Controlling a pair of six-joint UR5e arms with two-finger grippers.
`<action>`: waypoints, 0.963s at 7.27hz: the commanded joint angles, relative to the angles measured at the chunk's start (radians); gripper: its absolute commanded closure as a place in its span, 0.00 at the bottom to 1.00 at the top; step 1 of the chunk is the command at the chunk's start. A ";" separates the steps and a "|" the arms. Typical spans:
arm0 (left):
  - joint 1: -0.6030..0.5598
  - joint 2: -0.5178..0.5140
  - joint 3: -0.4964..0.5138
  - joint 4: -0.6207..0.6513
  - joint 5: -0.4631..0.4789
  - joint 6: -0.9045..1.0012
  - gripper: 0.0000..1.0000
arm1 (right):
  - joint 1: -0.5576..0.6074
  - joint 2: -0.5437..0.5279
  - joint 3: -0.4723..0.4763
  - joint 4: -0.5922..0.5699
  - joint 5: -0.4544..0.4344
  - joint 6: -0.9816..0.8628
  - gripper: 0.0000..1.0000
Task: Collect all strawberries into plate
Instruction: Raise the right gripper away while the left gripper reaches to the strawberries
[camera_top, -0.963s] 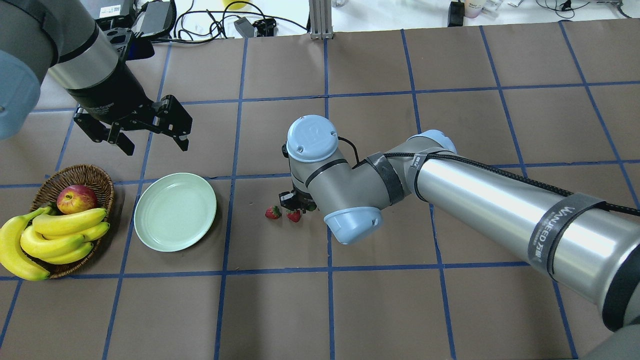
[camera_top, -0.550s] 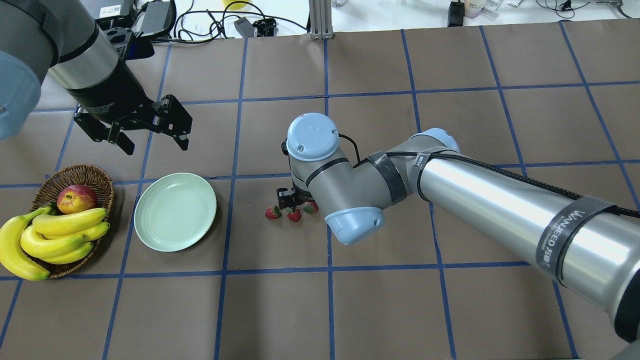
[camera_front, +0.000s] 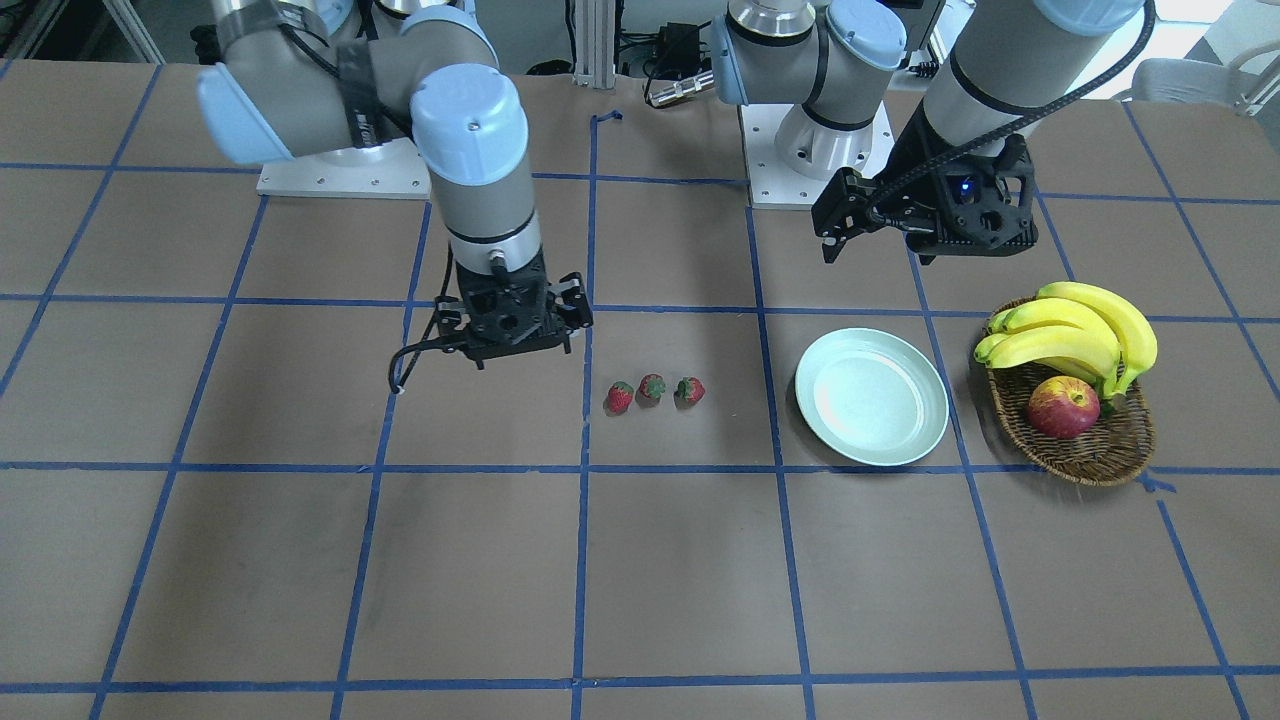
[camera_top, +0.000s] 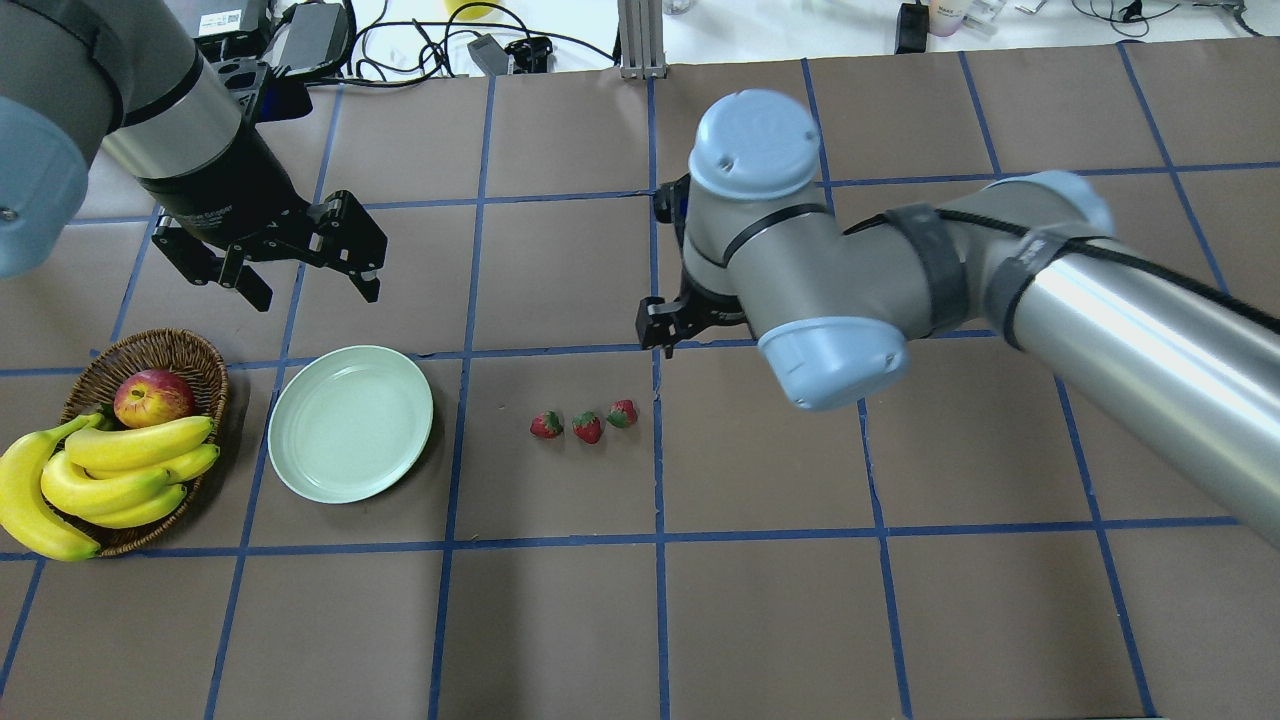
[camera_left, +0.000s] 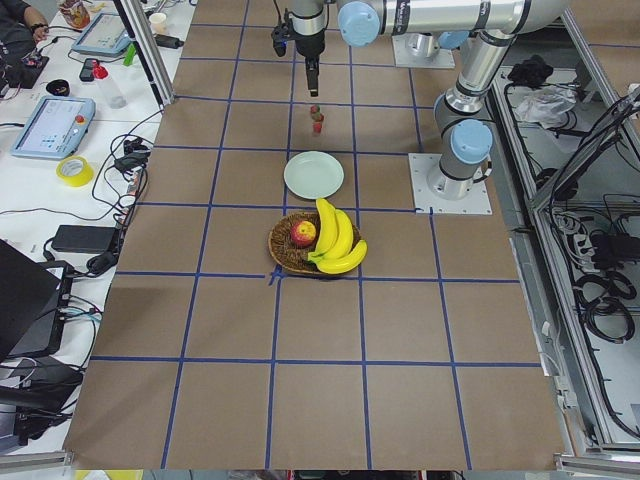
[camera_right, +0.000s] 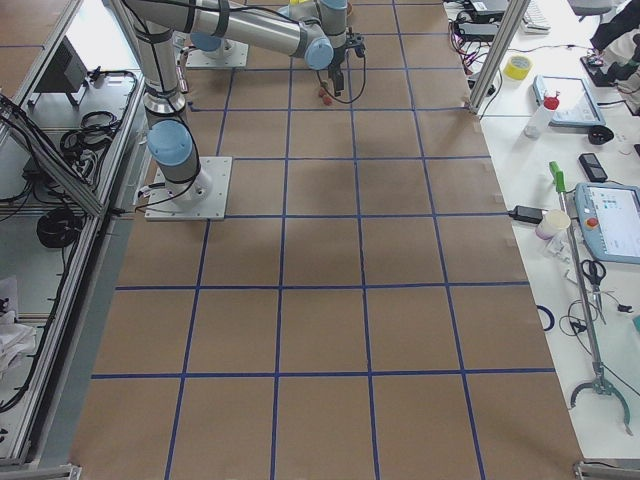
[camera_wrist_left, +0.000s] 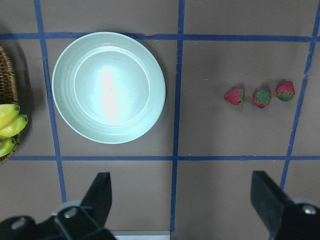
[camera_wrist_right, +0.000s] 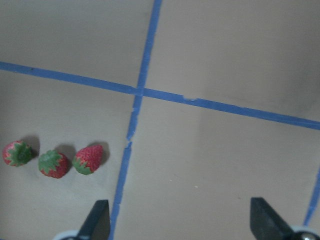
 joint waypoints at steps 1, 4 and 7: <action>-0.001 -0.010 0.000 0.011 0.003 -0.005 0.00 | -0.196 -0.061 -0.221 0.335 0.002 -0.210 0.00; -0.033 -0.033 -0.050 0.098 -0.015 -0.100 0.00 | -0.280 -0.071 -0.455 0.593 0.016 -0.281 0.00; -0.116 -0.074 -0.194 0.291 -0.014 -0.168 0.00 | -0.295 -0.078 -0.452 0.554 -0.008 -0.271 0.00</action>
